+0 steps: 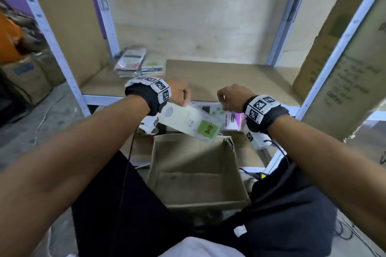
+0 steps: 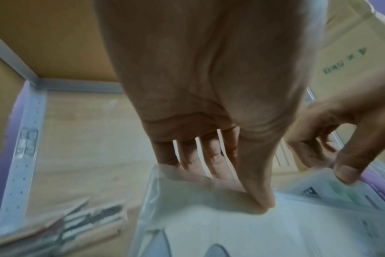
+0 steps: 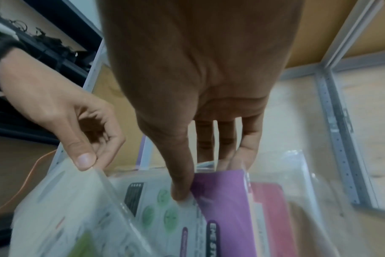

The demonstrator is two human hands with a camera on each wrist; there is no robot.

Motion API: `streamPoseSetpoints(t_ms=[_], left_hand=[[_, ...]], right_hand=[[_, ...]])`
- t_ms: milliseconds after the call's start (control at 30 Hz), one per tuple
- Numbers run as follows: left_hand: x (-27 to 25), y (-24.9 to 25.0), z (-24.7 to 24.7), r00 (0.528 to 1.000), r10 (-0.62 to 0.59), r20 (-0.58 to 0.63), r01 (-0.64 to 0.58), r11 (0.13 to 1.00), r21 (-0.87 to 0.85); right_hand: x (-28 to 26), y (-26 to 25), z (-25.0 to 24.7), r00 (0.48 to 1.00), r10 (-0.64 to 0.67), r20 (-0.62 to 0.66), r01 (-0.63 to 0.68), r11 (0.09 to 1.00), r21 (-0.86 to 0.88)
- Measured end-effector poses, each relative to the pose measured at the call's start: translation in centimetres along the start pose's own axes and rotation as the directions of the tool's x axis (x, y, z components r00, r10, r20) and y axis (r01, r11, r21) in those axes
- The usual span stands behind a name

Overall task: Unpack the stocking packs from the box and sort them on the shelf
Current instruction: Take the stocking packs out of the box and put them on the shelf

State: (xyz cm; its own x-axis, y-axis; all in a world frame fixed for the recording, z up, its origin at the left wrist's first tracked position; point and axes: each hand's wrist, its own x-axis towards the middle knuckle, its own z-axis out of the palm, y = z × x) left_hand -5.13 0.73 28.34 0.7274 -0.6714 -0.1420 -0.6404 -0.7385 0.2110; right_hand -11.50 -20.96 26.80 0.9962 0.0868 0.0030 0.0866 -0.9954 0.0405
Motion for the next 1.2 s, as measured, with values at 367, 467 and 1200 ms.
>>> streamPoseSetpoints(t_ms=[367, 467, 1200], left_hand=[[-1.1, -2.3, -10.2, 0.959, -0.082, -0.27, 0.048, 0.99, -0.129], [-0.4, -4.2, -10.4, 0.944, -0.159, -0.29, 0.073, 0.955, -0.286], [10.1, -23.5, -4.8, 0.628, -0.754, -0.192, 0.045, 0.281, -0.959]], right_hand=[[0.5, 5.1, -8.3, 0.984, 0.081, -0.161, -0.045, 0.976, 0.215], [1.9, 6.3, -8.2, 0.973, 0.143, -0.179, -0.075, 0.937, 0.342], [22.8, -2.1, -0.3, 0.965, 0.24, 0.109, -0.116, 0.013, 0.993]])
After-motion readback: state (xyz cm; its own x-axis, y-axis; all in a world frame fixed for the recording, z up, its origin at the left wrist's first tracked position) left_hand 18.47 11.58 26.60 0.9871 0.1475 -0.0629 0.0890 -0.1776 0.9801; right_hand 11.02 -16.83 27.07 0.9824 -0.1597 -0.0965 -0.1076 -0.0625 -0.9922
